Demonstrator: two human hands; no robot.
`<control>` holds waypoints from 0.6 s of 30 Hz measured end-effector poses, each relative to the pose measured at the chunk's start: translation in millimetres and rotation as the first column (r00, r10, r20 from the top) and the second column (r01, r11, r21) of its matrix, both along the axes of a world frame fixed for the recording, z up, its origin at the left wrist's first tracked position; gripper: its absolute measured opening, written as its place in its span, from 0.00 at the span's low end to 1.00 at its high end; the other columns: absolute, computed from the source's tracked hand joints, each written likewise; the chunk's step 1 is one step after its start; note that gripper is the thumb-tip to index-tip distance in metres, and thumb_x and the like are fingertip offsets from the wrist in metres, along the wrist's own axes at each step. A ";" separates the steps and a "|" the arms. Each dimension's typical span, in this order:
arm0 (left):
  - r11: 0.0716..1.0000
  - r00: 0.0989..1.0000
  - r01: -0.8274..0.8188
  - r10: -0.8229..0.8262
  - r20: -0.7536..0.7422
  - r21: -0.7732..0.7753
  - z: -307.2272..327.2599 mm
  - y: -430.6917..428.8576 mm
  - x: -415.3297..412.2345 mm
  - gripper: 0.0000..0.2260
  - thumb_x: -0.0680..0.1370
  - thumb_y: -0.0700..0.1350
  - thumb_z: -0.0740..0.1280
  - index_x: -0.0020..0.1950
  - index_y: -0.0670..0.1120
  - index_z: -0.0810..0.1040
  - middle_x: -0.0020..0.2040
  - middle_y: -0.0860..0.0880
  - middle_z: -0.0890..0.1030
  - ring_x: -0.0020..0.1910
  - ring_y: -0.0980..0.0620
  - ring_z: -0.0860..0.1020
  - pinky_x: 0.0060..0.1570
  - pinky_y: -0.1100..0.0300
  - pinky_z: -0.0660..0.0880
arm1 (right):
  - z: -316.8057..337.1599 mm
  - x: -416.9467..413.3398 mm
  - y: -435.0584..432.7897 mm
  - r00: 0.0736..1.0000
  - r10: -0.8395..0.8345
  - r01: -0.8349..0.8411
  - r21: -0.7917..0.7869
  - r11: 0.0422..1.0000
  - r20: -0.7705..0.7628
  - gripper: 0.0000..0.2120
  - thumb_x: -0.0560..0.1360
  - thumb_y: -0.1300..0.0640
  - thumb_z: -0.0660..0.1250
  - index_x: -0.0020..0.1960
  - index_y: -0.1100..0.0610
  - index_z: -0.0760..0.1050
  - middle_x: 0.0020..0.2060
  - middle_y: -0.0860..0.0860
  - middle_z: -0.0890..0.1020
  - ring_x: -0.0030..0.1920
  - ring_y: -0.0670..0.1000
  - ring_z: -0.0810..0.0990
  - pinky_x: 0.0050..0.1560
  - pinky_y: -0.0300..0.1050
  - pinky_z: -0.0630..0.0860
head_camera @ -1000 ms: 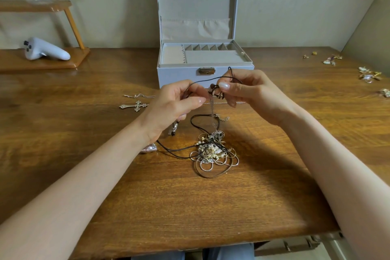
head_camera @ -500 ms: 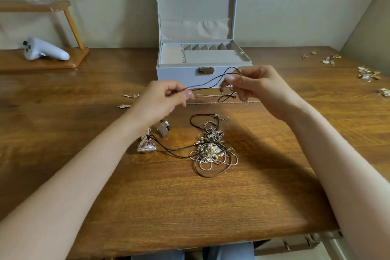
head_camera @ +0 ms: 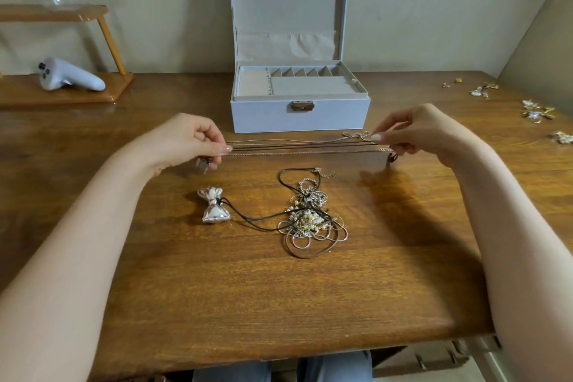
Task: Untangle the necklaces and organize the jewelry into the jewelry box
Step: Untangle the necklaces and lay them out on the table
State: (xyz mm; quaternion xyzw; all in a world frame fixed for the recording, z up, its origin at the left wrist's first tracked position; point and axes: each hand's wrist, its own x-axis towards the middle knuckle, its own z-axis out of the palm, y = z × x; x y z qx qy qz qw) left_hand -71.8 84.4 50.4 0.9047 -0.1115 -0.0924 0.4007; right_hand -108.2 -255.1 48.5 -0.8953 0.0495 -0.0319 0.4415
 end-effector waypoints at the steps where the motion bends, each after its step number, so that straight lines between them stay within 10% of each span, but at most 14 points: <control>1: 1.000 1.000 -0.005 0.006 -0.016 0.029 -1.0 2.1 1.1 0.03 0.73 0.42 0.70 0.44 0.43 0.78 0.36 0.47 0.83 0.36 0.53 0.80 0.38 0.62 0.77 | 0.7 -0.3 -1.3 1.000 -0.005 0.004 -0.027 1.000 -0.017 0.04 0.69 0.60 0.75 0.38 0.59 0.80 0.20 0.49 0.75 0.22 0.44 0.67 0.23 0.33 0.63; 7: 0.966 1.000 -0.019 0.022 -0.006 0.259 -3.7 13.1 7.5 0.02 0.72 0.42 0.73 0.41 0.47 0.81 0.45 0.49 0.81 0.48 0.50 0.77 0.53 0.51 0.72 | 2.6 -1.9 -4.0 0.994 -0.047 0.025 -0.210 0.977 -0.101 0.06 0.67 0.58 0.76 0.36 0.58 0.80 0.28 0.54 0.79 0.27 0.46 0.71 0.28 0.38 0.65; 18: 0.948 0.999 -0.043 0.040 0.017 0.316 -6.9 8.9 6.4 0.05 0.69 0.42 0.75 0.40 0.47 0.80 0.40 0.49 0.79 0.36 0.53 0.74 0.40 0.57 0.72 | -1.4 0.5 2.9 0.981 -0.082 0.018 -0.346 0.938 -0.173 0.07 0.65 0.57 0.78 0.37 0.57 0.81 0.30 0.51 0.79 0.31 0.49 0.73 0.30 0.40 0.67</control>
